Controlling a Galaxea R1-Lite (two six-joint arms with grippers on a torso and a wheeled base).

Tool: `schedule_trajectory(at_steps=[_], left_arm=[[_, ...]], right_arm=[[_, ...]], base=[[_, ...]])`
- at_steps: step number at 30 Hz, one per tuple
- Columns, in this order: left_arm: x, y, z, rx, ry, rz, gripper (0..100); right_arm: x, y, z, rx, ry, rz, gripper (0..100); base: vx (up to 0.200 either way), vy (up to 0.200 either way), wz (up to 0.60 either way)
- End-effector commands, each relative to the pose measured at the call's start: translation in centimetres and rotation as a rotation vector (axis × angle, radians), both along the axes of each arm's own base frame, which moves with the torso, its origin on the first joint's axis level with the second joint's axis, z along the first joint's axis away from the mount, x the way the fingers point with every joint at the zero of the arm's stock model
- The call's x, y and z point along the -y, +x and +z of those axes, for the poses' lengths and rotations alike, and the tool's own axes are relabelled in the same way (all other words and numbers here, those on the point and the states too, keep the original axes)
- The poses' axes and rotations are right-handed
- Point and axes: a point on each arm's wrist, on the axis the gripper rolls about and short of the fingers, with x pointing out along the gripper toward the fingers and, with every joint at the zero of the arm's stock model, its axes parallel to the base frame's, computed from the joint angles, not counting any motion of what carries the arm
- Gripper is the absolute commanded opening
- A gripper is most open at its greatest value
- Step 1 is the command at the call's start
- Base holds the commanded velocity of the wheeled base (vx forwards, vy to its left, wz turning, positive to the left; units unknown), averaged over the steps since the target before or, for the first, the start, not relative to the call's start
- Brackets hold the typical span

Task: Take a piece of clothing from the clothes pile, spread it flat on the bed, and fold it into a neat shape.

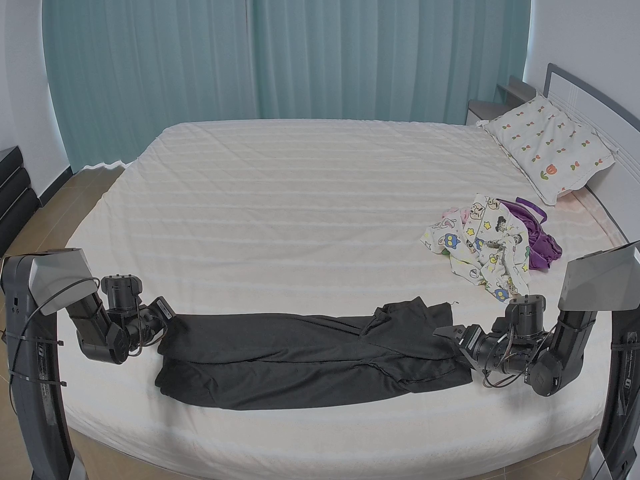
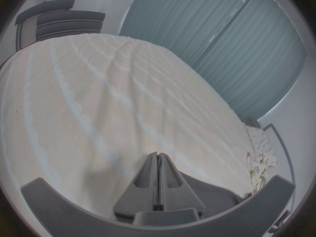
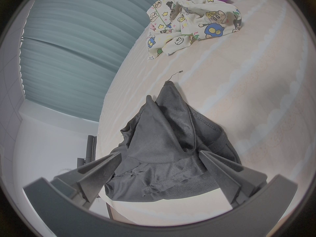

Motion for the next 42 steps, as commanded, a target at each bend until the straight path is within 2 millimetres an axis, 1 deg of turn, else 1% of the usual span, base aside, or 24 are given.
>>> schedule_trajectory(at_steps=[1,3,9,13,14,19,24,25,27,28,29,30,32,34,38,42], left_arm=[[-0.4,0.8,0.6,0.059,-0.022,0.038,0],[-0.7,0.9,0.6,0.065,-0.033,0.051,0],[-0.8,1.2,-0.5,0.047,-0.034,0.052,0],[-0.8,1.6,-0.6,0.051,-0.033,0.049,0],[-0.8,1.6,-0.6,0.051,-0.033,0.049,100],[-0.9,2.3,-0.8,0.066,-0.032,0.054,100],[-1.6,2.0,-0.3,0.073,-0.036,0.079,100],[-2.1,1.0,2.2,0.102,-0.088,0.116,100],[-2.2,-0.8,3.4,0.092,-0.117,0.103,100],[-2.2,-1.1,3.5,0.089,-0.122,0.095,100],[-1.9,-2.7,3.6,0.058,-0.149,0.028,100],[-1.7,-3.9,3.3,0.027,-0.155,-0.038,100],[-1.8,-5.6,2.5,-0.017,-0.118,-0.152,100],[-1.8,-6.8,1.8,-0.044,-0.066,-0.246,100],[-1.4,-8.3,1.0,-0.086,-0.008,-0.322,100],[-1.3,-9.1,0.6,-0.085,0.037,-0.378,100]], right_arm=[[0.0,0.0,0.0,-0.001,0.0,0.001,100],[0.0,0.0,0.0,0.0,-0.001,0.002,100],[0.0,0.0,-0.1,-0.002,-0.001,0.002,100],[0.0,0.0,-0.1,-0.002,-0.001,0.002,100],[0.0,0.0,-0.1,-0.002,-0.001,0.002,100],[0.0,0.0,-0.2,-0.005,-0.003,0.001,100],[0.0,-0.1,-0.2,-0.006,-0.003,0.001,100],[0.0,0.0,-0.2,-0.005,-0.003,0.001,100],[0.0,0.0,-0.2,-0.005,-0.003,0.001,100],[0.0,-0.1,-0.2,-0.006,-0.003,0.001,100],[0.0,0.0,-0.2,-0.005,-0.003,0.001,100],[0.0,0.0,-0.2,-0.006,-0.003,0.001,100],[0.0,0.0,-0.2,-0.005,-0.003,0.001,100],[0.0,0.0,-0.2,-0.005,-0.003,0.001,100],[0.0,0.0,-0.2,-0.005,-0.003,0.001,100],[0.0,0.0,-0.2,-0.004,-0.004,0.001,100]], base=[[0.0,0.0,0.0],[0.0,0.0,0.0],[0.0,0.0,0.0],[0.0,0.0,0.0],[0.0,0.0,0.0],[0.0,0.0,0.0],[0.0,0.0,0.0],[0.0,0.0,0.0],[0.0,0.0,0.0],[0.0,0.0,0.0],[0.0,0.0,0.0],[0.0,0.0,0.0],[0.0,0.0,0.0],[0.0,0.0,0.0],[0.0,0.0,0.0],[0.0,0.0,0.0]])
